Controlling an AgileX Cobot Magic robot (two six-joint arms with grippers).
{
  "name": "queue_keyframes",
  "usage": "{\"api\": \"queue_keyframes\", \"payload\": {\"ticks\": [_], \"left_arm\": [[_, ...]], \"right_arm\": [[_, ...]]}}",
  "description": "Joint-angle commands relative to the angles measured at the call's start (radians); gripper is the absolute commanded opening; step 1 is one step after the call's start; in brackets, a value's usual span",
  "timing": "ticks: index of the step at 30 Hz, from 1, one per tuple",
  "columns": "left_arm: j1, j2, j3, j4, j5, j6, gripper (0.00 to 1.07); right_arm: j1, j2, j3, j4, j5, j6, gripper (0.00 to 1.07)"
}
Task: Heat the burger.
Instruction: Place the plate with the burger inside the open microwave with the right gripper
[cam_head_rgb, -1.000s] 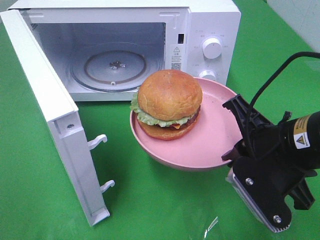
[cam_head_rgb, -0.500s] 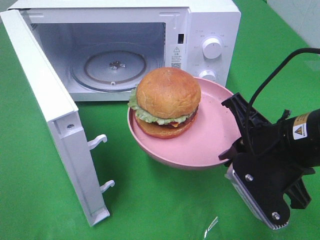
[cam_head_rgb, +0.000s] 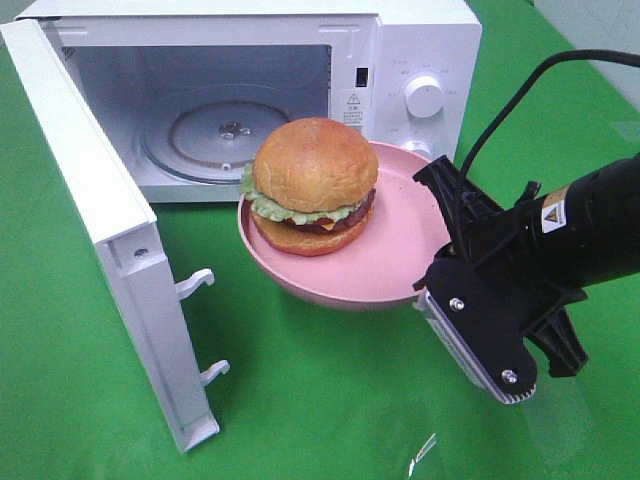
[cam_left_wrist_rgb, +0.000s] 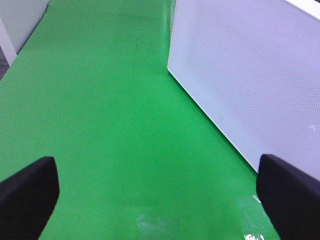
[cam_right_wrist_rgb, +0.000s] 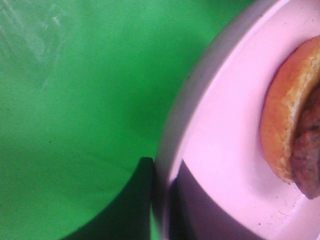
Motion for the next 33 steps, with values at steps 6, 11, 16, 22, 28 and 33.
{"api": "queue_keyframes", "payload": {"ticks": [6,11,16,22,28,33], "left_arm": [[0.003,-0.015,-0.001,-0.006,-0.016,0.000,1.00],[0.003,-0.015,-0.001,-0.006,-0.016,0.000,1.00],[0.003,-0.015,-0.001,-0.006,-0.016,0.000,1.00],[0.003,-0.015,-0.001,-0.006,-0.016,0.000,1.00],[0.003,-0.015,-0.001,-0.006,-0.016,0.000,1.00],[0.003,-0.015,-0.001,-0.006,-0.016,0.000,1.00]], "right_arm": [[0.057,0.080,-0.107,0.007,-0.037,0.011,0.00],[0.057,0.144,-0.183,0.007,-0.033,0.013,0.00],[0.057,0.200,-0.245,0.007,-0.028,0.055,0.00],[0.057,0.257,-0.316,0.007,-0.006,0.095,0.00],[0.057,0.306,-0.387,0.007,0.029,0.113,0.00],[0.057,0.349,-0.446,0.001,0.042,0.119,0.00]]}}
